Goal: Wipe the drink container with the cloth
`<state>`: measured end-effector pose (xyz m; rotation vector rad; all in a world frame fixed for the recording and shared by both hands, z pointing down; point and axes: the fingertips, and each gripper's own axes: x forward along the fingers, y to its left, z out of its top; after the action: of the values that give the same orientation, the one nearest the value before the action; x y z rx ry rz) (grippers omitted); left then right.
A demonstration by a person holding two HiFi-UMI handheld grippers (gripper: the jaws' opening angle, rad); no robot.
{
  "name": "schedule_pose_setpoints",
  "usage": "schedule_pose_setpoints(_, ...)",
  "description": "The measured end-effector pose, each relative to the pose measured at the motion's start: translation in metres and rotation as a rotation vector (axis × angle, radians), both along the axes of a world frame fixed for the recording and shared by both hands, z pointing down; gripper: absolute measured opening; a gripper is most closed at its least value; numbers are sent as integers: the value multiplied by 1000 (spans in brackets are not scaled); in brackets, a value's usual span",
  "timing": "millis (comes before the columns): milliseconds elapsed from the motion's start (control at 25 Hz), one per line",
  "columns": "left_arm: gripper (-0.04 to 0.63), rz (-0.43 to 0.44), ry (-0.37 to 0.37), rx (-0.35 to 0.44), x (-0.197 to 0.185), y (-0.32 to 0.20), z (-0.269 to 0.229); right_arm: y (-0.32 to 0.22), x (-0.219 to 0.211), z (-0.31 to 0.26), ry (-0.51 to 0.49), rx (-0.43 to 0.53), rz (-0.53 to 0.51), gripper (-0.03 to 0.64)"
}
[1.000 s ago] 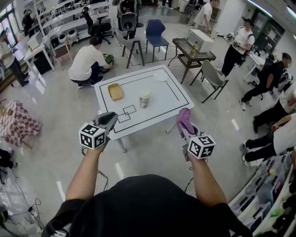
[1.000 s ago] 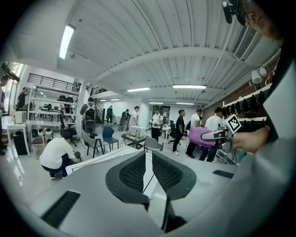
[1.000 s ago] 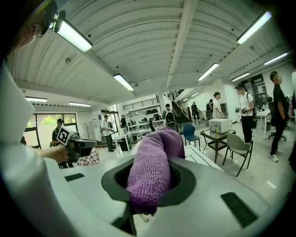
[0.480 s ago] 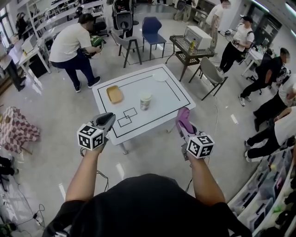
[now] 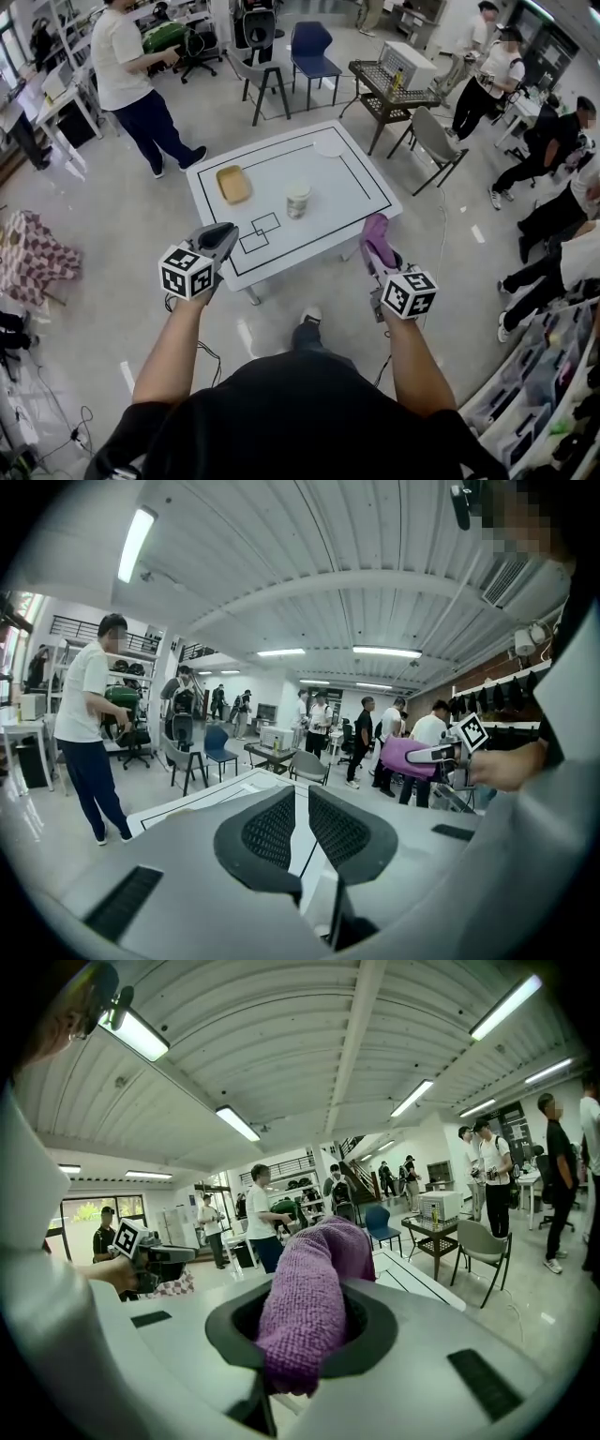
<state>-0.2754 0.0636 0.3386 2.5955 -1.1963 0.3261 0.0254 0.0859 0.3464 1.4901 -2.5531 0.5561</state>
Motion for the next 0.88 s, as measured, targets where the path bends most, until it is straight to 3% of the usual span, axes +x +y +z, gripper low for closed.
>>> schedule_pose_setpoints(320, 63, 1, -17, -22, 15, -49, 9, -60, 7, 13, -18, -21, -19, 87)
schedule_pose_setpoints(880, 63, -15, -40, -49, 51, -181, 24, -216, 15, 31, -38, -46, -100, 87)
